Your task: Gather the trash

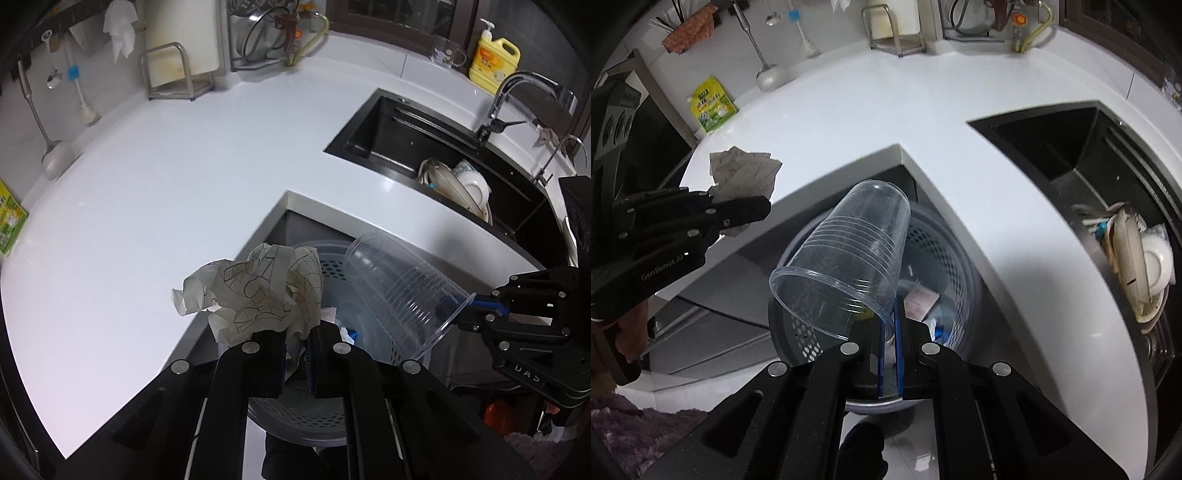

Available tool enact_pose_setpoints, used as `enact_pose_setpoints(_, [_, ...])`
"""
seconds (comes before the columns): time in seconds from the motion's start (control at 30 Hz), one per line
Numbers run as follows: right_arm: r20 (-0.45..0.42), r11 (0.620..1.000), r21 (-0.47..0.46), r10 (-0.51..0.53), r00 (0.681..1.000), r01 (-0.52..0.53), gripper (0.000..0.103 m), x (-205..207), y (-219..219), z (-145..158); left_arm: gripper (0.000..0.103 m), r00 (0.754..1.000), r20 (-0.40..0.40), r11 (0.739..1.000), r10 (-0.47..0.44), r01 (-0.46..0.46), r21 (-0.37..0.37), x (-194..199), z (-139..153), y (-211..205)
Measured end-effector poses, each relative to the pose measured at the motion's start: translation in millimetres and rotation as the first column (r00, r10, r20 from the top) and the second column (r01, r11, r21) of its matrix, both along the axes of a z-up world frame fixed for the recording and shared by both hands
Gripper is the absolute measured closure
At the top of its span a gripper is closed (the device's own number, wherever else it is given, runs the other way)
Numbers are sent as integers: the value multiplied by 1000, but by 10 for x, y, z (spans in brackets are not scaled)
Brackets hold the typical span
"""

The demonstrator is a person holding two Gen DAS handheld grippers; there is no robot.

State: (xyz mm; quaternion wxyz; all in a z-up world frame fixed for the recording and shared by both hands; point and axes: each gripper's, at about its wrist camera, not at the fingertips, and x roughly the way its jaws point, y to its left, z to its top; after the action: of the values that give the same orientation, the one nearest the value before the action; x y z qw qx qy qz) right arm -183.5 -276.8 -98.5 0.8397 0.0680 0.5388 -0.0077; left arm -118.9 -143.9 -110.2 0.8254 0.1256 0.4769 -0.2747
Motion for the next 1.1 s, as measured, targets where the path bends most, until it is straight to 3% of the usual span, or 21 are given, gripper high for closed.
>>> enact_pose_setpoints(0.57, [-75, 999, 16, -40, 996, 42, 99, 9, -64, -292, 93, 994, -65, 996, -87, 85, -21, 15, -226, -64])
enact_pose_setpoints(0.93, [-103, 996, 31, -81, 991, 84, 99, 11, -129, -409, 89, 987, -101, 992, -125, 124, -22, 107, -324, -164])
enact_pose_setpoints(1.0, [-102, 995, 28, -88, 991, 91, 98, 24, -128, -404, 84, 987, -99, 992, -128, 126, -25, 137, -310, -171])
enact_pose_setpoints(1.1, [-102, 994, 32, -98, 990, 102, 78, 32, -145, -401, 72, 989, -91, 993, -117, 115, -27, 168, -297, -169])
